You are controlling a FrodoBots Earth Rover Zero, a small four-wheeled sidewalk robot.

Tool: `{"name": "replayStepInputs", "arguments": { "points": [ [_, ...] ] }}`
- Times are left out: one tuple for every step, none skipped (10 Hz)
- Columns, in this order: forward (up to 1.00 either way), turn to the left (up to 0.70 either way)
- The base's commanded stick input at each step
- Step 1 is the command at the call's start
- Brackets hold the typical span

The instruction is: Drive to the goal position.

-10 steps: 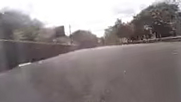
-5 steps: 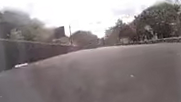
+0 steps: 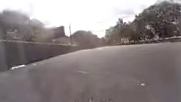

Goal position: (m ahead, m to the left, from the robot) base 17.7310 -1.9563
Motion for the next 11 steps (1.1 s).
{"name": "replayStepInputs", "arguments": {
  "points": [
    [0.70,0.00],
    [0.70,0.00],
    [0.70,0.00],
    [0.70,0.00],
    [0.70,0.00],
    [0.70,0.00],
    [0.70,0.00],
    [0.70,0.00],
    [0.70,0.00],
    [0.70,0.00],
    [0.70,0.00]
  ]
}}
